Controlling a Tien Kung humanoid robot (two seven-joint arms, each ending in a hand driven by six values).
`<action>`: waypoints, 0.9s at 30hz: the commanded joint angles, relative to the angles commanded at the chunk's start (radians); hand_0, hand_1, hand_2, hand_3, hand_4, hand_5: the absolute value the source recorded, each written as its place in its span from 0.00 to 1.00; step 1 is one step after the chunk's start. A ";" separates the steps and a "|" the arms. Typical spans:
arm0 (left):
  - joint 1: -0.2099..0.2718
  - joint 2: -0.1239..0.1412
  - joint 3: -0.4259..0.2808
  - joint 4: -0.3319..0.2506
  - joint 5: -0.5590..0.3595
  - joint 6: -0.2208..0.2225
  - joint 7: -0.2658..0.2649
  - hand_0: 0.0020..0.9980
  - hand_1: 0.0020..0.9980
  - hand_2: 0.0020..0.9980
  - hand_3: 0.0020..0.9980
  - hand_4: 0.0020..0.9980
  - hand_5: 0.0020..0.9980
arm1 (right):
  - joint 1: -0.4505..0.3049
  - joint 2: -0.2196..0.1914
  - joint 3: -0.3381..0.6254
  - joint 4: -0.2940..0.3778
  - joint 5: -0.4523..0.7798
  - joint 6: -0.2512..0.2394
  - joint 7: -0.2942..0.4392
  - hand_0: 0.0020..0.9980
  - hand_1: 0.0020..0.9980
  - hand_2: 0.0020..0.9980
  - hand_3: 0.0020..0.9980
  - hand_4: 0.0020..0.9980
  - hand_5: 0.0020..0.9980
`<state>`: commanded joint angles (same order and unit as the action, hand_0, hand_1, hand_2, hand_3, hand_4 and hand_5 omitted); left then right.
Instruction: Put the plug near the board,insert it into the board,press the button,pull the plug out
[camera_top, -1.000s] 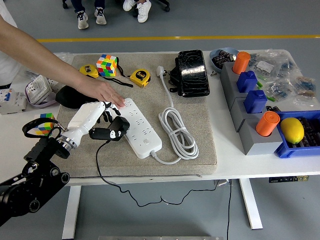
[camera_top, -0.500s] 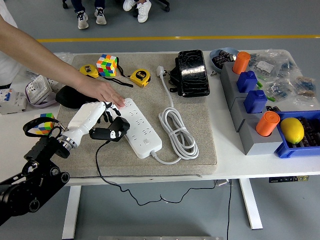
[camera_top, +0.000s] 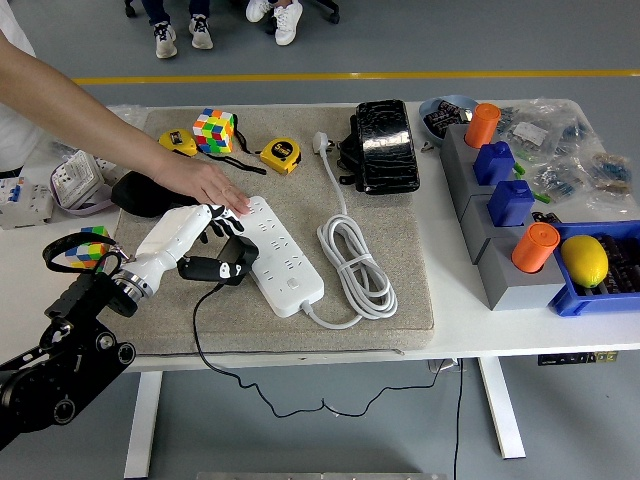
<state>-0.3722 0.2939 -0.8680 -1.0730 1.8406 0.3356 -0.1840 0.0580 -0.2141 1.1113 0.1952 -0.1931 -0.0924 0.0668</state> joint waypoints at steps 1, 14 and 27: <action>0.003 0.001 -0.003 -0.005 -0.002 -0.002 0.000 0.39 0.58 0.58 0.66 1.00 0.43 | 0.000 0.000 0.000 0.000 0.000 0.000 0.000 0.47 0.58 0.53 0.51 0.85 0.36; 0.096 0.025 -0.027 -0.094 -0.086 0.153 -0.131 0.47 0.64 0.68 0.67 1.00 0.53 | -0.003 0.003 0.006 0.000 -0.003 0.001 0.001 0.47 0.58 0.53 0.51 0.85 0.36; 0.146 0.028 -0.008 -0.085 -0.034 0.152 -0.108 0.56 0.69 0.70 0.64 0.96 0.50 | 0.002 0.001 0.008 0.002 -0.013 0.001 0.004 0.47 0.58 0.53 0.51 0.85 0.36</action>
<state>-0.2259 0.3223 -0.8756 -1.1576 1.8066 0.4876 -0.2921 0.0595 -0.2131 1.1190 0.1974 -0.2062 -0.0914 0.0706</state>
